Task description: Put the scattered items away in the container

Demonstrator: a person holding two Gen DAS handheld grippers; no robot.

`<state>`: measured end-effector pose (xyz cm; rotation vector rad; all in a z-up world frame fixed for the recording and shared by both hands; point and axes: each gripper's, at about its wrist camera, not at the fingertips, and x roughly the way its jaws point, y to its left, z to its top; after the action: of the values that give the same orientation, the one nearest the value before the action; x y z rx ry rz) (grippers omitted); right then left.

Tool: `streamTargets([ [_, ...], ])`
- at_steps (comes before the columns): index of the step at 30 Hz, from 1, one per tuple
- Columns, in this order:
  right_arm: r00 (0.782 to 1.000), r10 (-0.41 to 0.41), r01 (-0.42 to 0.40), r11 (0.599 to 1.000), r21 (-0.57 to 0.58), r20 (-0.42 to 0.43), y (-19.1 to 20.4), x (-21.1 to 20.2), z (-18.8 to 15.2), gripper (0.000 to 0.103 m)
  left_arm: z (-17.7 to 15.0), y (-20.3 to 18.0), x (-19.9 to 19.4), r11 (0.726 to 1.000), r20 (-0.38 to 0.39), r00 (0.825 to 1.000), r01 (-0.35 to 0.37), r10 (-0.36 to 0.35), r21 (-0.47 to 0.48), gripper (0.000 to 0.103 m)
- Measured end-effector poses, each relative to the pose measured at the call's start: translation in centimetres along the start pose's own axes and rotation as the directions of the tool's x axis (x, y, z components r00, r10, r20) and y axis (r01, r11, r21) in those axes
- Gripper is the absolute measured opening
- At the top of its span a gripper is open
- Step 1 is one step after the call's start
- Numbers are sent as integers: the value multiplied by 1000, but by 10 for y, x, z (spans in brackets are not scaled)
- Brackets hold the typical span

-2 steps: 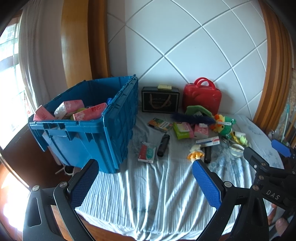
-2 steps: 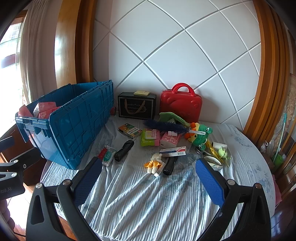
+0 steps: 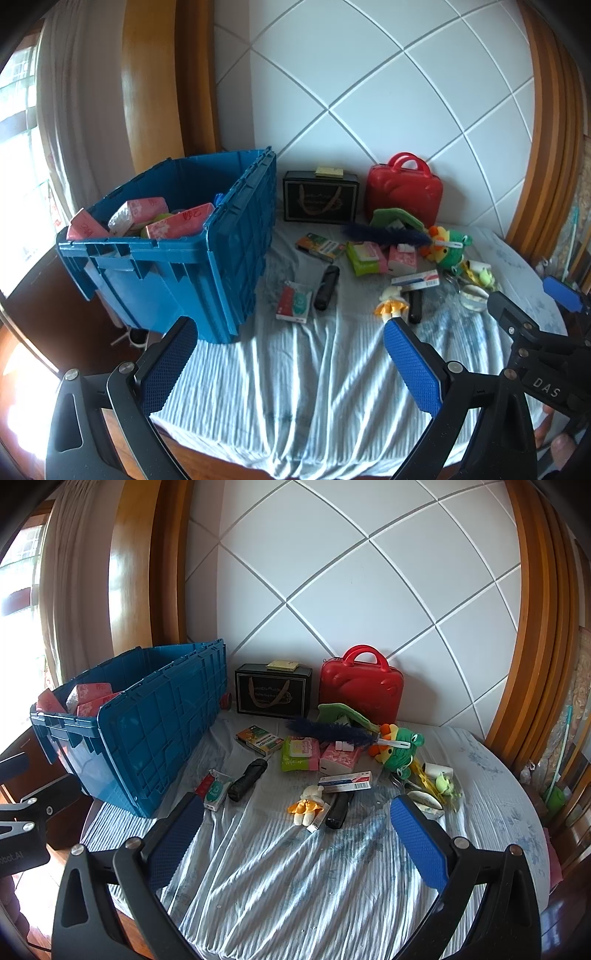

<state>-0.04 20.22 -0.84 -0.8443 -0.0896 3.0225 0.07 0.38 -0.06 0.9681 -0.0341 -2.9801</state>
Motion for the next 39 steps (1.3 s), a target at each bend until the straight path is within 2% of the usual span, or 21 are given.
streamTargets([
  [5,1000,2,-2,1000,-1,-14,0,1,0,103,-2,-8,-1,999,-3,1000,-21,21,26,102],
  [11,1000,-2,2,1000,-1,-15,1,0,1,103,2,3,6,1000,-29,1000,-4,5,3,102],
  [39,1000,-6,6,1000,-11,-2,2,-1,-2,103,1,3,2,1000,-6,1000,-17,17,8,102],
])
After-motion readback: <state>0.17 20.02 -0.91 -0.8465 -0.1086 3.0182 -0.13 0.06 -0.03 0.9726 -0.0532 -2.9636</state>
